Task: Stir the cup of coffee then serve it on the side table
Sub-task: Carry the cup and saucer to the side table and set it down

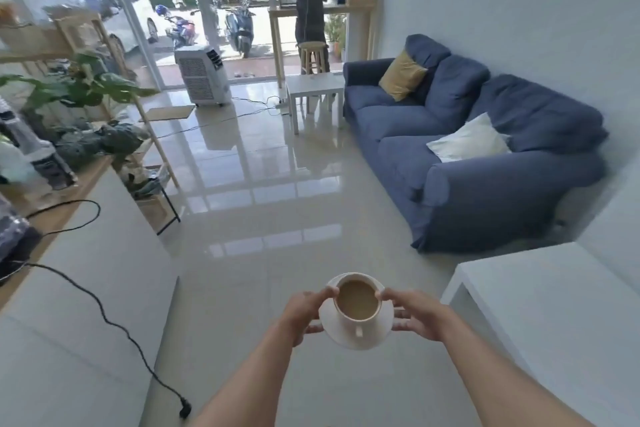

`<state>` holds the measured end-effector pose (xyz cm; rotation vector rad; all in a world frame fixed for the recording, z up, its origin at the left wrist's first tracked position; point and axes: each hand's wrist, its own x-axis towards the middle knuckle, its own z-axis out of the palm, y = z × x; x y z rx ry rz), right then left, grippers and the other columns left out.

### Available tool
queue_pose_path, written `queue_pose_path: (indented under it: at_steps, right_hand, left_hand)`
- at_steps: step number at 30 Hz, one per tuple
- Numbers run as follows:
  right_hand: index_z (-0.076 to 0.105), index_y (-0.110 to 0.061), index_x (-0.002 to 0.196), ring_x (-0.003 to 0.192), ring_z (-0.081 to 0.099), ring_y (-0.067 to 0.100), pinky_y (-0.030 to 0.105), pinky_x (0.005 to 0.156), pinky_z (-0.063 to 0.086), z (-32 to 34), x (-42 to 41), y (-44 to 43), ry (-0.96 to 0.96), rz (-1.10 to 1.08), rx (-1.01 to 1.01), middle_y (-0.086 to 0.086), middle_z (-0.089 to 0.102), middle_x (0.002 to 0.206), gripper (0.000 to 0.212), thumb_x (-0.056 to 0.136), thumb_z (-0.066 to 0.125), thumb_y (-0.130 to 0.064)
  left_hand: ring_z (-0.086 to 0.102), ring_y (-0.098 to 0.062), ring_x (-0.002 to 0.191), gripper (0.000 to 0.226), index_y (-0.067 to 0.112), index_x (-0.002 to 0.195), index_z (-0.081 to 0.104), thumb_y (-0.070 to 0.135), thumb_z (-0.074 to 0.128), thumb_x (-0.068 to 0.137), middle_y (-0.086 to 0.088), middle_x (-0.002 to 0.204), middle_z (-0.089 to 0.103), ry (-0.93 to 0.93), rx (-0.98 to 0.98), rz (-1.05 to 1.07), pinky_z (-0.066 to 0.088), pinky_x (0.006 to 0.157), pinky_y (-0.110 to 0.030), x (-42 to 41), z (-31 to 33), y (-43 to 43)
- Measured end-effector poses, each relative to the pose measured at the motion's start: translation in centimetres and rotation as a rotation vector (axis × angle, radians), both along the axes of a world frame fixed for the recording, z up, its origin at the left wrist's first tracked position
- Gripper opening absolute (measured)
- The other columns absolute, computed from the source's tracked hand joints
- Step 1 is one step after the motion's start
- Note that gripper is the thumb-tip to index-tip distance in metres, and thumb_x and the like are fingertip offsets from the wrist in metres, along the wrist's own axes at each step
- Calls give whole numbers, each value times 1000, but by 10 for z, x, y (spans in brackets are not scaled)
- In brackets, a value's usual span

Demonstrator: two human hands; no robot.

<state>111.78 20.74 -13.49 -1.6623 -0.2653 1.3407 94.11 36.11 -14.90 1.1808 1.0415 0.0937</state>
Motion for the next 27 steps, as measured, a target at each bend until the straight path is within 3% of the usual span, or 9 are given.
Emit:
queue_pose_path:
  at_steps: [8,14,20,27]
  right_hand:
    - [70,-11,105,103,66,29,46,97,51,-6,76,-14,14,-281,-3,13,73,105,21,85,69,-17]
    - [67,-13,110,103,67,26,37,82,56,-12,119,-15,17,-408,-15,10,73,106,27,85,71,-21]
    - [68,-8,111,100,65,27,46,100,49,-22,141,-17,42,-566,-7,11,75,98,28,85,71,-18]
    - [72,-9,108,90,67,24,36,77,53,-27,162,-32,64,-691,9,7,76,88,27,83,74,-18]
  left_hand:
    - [67,-27,99,32,10,94,72,37,76,77,-10,99,71,-6,9,-284,56,81,-39,125,-10,29]
    - [68,-20,85,25,14,86,73,38,75,77,-6,88,71,-7,24,-464,56,71,-33,195,-18,45]
    - [67,-19,88,40,10,98,74,42,73,74,-9,94,72,22,48,-598,58,74,-33,248,-21,55]
    - [69,-24,97,42,13,97,76,45,72,69,-8,97,74,28,49,-731,57,85,-39,298,-25,48]
